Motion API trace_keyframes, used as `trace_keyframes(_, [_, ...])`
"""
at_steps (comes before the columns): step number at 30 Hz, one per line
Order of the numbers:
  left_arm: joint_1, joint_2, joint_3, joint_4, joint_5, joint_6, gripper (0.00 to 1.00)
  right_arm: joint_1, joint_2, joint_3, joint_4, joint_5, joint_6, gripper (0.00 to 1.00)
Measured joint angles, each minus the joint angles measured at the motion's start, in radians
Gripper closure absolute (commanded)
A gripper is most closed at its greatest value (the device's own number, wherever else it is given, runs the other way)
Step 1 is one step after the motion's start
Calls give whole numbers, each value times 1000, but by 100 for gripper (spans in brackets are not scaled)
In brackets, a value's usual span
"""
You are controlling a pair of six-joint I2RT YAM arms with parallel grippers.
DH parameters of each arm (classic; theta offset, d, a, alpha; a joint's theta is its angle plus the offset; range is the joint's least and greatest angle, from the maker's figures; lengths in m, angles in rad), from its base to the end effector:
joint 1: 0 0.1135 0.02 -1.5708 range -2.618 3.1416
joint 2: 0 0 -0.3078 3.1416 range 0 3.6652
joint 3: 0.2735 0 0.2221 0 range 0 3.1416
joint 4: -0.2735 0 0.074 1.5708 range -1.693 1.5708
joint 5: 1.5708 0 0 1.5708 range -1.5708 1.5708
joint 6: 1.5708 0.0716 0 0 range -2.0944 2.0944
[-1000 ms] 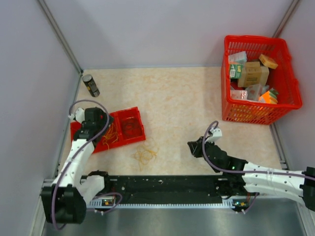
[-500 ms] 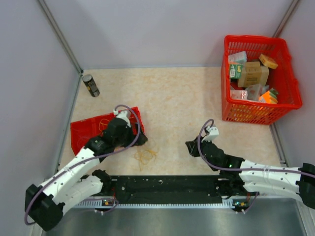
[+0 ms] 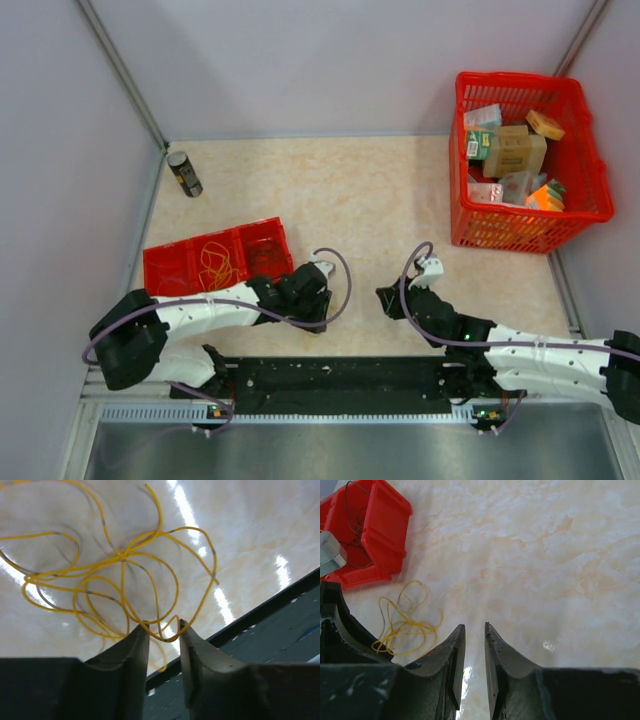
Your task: Untangle the cables
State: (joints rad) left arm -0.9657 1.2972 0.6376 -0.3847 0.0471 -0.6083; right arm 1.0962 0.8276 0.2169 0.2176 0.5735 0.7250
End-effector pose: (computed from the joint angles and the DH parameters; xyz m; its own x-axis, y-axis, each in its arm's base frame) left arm 0.1199 -0.1793 0.2004 -0.8808 0.2699 -0.3891 0.4042 0.8567 -0.3206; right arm 0.1009 0.1114 0.2153 -0.4746 0.2952 -0.8292 -0.2717 0.8469 0.4570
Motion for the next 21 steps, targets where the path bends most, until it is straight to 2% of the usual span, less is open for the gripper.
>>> trace_keyframes(1, [-16, 22, 24, 6, -4, 3, 93, 0, -1, 0, 0, 0, 0, 78])
trace_keyframes(2, [-29, 31, 45, 10, -14, 8, 100, 0, -4, 0, 0, 0, 0, 77])
trace_keyframes(6, [-51, 17, 130, 27, -43, 34, 100, 0, -33, 0, 0, 0, 0, 77])
trace_keyframes(7, [-51, 6, 142, 40, -38, 38, 100, 0, -47, 0, 0, 0, 0, 76])
trace_keyframes(8, [-51, -12, 150, 69, -19, 44, 100, 0, -64, -2, 1, 1, 1, 69])
trace_keyframes(10, [-50, -48, 154, 130, 30, 51, 88, 0, -100, -13, 8, 2, 4, 55])
trace_keyframes(13, [-51, -64, 166, 166, 82, 50, 55, 0, -151, -43, 23, 1, 2, 32])
trace_keyframes(15, [-51, -66, 170, 164, 87, 40, 40, -1, -161, -54, 24, -1, -1, 24])
trace_keyframes(17, [-51, -77, 167, 147, 64, 31, 32, -1, -156, -55, 26, -10, -8, 20])
trace_keyframes(21, [-51, -178, 111, 123, -34, 2, 27, -18, -124, -53, 27, -56, -6, 21])
